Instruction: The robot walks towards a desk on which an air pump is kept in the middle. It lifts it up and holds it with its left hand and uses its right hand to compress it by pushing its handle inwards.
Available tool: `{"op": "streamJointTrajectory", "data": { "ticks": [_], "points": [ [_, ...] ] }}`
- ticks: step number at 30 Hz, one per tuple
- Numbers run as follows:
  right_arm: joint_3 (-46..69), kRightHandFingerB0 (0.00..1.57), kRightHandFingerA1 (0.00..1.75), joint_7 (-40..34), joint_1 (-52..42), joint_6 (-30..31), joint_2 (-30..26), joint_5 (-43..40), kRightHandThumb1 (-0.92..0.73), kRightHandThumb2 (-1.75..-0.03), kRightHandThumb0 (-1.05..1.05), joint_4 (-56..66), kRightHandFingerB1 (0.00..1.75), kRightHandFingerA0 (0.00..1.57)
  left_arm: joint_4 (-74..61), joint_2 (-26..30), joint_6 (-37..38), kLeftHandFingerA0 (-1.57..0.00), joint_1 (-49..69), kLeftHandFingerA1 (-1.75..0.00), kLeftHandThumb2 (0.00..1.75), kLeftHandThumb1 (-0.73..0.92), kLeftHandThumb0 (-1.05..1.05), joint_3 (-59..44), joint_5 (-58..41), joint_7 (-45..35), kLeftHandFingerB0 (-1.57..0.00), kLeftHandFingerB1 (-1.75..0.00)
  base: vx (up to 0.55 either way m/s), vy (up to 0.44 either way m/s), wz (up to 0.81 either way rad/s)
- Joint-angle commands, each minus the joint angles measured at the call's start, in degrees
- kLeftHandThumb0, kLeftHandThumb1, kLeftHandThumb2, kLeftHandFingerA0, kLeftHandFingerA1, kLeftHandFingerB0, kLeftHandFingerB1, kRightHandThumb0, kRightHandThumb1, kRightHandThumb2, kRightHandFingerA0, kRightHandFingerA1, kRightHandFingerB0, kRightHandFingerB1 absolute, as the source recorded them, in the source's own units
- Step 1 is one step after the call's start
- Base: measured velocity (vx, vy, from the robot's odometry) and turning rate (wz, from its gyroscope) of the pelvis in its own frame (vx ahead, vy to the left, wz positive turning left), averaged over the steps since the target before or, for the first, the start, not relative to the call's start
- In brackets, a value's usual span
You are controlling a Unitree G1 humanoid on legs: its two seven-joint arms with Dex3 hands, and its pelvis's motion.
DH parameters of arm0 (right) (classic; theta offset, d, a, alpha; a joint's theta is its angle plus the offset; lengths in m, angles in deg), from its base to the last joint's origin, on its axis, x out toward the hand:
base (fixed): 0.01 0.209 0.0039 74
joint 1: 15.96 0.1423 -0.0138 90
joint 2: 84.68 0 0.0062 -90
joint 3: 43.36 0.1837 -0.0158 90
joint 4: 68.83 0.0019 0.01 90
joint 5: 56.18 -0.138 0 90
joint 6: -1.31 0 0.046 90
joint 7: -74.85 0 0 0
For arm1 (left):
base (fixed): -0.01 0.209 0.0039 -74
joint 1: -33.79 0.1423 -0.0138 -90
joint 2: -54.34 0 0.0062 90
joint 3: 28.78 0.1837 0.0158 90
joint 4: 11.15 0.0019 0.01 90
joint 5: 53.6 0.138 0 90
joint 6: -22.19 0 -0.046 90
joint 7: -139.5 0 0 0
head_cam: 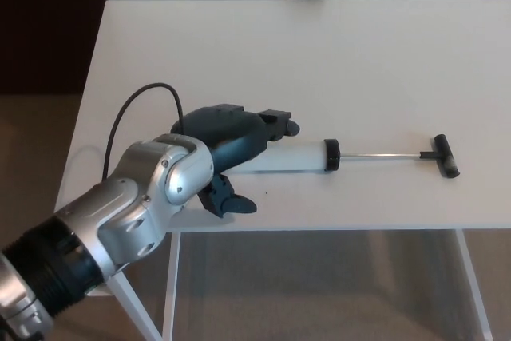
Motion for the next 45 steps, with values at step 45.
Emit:
{"op": "streamJointTrajectory", "data": {
  "ticks": [45],
  "points": [
    [-0.30, 0.67, 0.75, 0.49, -1.69, -3.02, -0.14, -0.44, -0.53, -0.88, -0.32, 1.89, 0.66, 0.86, 21.27, -15.18, 5.55, -0.22, -2.76, -0.41, 0.72, 0.44, -0.64, -1.87, 19.80, 5.22, -0.11, -0.36, 0.00, 0.000, 0.00]
  ]
}}
